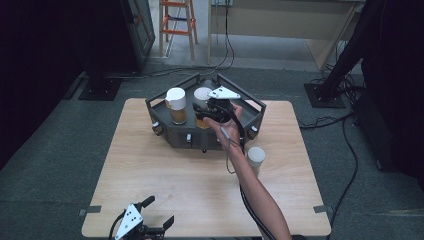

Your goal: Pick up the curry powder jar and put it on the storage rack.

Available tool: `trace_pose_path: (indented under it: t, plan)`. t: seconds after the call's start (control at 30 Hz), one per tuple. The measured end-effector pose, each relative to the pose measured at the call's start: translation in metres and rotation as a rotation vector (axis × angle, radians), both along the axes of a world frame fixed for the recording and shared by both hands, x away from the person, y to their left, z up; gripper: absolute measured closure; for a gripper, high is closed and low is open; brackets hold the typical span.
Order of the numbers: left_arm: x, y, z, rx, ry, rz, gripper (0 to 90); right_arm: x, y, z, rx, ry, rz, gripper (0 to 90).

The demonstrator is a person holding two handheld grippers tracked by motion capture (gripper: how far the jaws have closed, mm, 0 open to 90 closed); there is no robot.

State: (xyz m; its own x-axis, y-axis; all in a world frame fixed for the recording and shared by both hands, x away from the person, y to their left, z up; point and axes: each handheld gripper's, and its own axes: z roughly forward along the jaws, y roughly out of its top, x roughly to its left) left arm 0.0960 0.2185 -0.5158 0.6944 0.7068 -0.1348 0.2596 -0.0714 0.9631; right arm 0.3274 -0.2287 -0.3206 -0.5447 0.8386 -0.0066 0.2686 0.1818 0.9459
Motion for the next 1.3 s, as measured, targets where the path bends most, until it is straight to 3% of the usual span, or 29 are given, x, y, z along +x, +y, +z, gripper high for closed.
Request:
trace_pose_path:
  t: [1.3]
  plan:
    - [0.000, 0.000, 0.000, 0.000, 0.001, -0.004, 1.9, 0.028, 0.026, -0.022, -0.018, 0.028, -0.054, 34.7]
